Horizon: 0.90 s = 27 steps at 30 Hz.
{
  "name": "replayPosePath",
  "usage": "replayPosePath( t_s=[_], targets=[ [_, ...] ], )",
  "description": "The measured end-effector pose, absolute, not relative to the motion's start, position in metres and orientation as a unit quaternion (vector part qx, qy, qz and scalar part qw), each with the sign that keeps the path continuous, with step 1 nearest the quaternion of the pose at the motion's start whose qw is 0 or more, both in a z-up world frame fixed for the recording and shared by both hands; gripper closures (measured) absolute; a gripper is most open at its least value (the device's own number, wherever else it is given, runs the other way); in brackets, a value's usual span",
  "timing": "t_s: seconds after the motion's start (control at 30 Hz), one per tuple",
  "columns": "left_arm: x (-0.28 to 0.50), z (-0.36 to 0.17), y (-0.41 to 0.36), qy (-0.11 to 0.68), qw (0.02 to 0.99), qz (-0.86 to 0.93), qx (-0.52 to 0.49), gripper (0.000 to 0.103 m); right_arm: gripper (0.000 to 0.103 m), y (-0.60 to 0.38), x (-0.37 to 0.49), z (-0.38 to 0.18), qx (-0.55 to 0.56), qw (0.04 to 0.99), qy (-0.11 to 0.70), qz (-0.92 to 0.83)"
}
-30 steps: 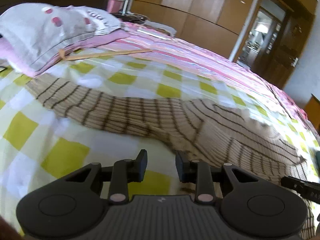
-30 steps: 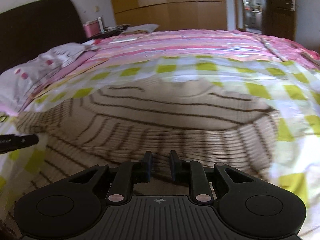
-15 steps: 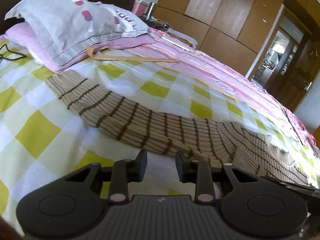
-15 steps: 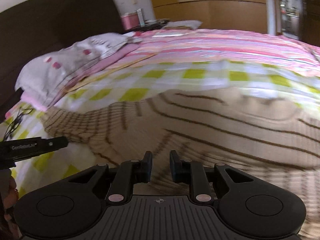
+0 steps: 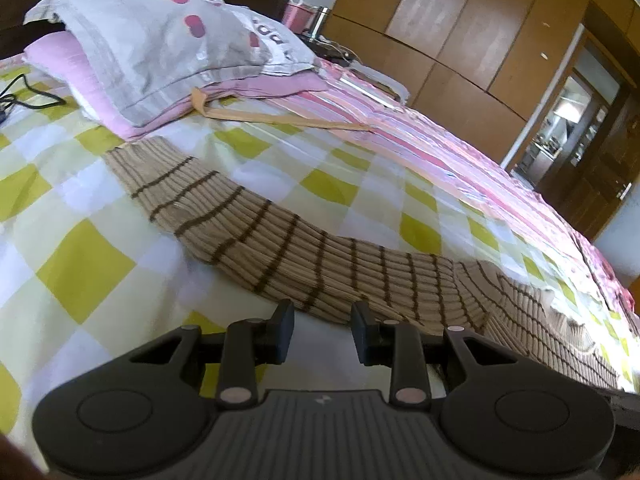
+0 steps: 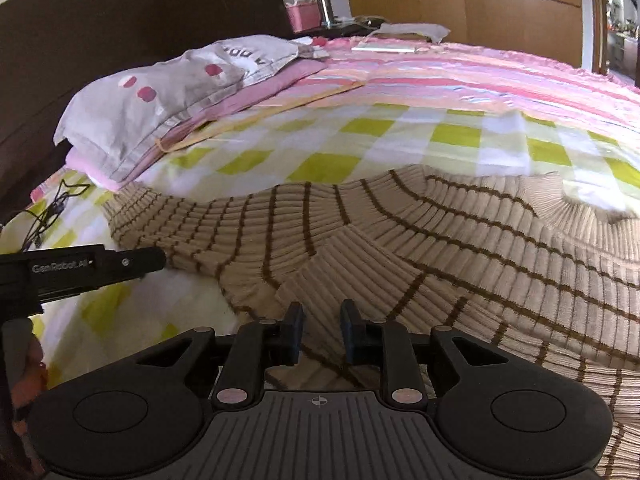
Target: Fold small clothes
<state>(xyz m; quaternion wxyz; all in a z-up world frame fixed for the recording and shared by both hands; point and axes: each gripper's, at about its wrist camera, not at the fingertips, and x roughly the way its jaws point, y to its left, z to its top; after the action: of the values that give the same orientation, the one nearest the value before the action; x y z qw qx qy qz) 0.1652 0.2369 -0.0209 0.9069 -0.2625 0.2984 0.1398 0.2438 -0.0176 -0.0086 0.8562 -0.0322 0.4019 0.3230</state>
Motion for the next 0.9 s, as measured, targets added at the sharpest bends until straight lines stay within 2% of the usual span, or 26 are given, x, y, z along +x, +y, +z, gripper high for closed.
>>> replayPosePath(
  t_s=[0.3,0.53,0.73,0.9],
  targets=[
    [0.153,-0.015,0.255,0.271,0.902,0.196,-0.272,0.067,0.081,0.016,0.244,0.021,-0.059,0.845,0.390,0.361],
    [0.133,-0.013,0.286,0.237,0.882,0.276,-0.298,0.067,0.077,0.107,0.253,0.036,-0.106,0.813,0.371,0.436],
    [0.125,-0.022,0.310,0.239,0.856,0.329,-0.318,0.067,0.077,0.189,0.255,0.029,-0.131,0.777,0.382,0.484],
    [0.118,-0.023,0.318,0.230,0.844,0.359,-0.324,0.067,0.071,0.246,0.254,0.017,-0.169,0.751,0.385,0.510]
  ],
)
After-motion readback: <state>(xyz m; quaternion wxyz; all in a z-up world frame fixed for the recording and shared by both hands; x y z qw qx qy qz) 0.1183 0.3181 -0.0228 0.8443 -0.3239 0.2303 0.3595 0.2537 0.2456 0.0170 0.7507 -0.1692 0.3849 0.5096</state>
